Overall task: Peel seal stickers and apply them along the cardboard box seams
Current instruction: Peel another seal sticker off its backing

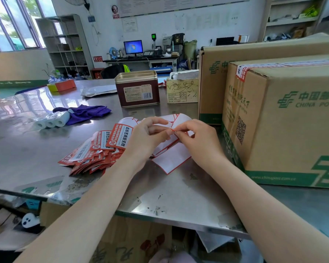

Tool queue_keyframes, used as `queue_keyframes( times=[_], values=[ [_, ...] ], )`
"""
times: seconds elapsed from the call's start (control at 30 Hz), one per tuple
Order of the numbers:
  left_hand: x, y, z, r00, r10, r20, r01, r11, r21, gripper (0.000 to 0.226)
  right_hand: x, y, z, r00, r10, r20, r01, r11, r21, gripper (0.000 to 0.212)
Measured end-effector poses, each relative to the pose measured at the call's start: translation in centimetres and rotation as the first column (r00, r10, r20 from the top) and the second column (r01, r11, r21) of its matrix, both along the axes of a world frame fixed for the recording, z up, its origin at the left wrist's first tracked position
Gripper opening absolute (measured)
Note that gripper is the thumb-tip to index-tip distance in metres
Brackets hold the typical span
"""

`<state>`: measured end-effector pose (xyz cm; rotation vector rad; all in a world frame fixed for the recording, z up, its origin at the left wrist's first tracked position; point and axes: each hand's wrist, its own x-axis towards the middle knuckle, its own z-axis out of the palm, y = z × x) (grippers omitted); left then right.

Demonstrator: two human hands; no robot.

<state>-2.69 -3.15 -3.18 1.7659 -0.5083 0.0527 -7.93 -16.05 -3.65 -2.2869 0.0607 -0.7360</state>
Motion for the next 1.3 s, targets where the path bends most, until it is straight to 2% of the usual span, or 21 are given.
queue_keyframes(
  times=[0.8, 1.0, 1.3],
  values=[
    [-0.35, 0.09, 0.16, 0.998, -0.056, -0.034, 0.055, 0.997, -0.051, 0.02, 0.0, -0.05, -0.12, 1.0, -0.012, 0.022, 0.013, 1.0, -0.024, 0.022],
    [-0.42, -0.04, 0.2, 0.999, -0.019, -0.046, 0.018, 0.999, -0.034, 0.02, -0.18, -0.01, -0.09, 0.999, -0.025, 0.02, 0.027, 0.997, -0.079, 0.023],
    [-0.3, -0.06, 0.19, 0.999, -0.007, -0.048, 0.006, 0.999, -0.034, 0.022, -0.37, 0.33, 0.18, 1.0, 0.0, 0.01, 0.0, 0.998, -0.06, 0.018]
  ],
)
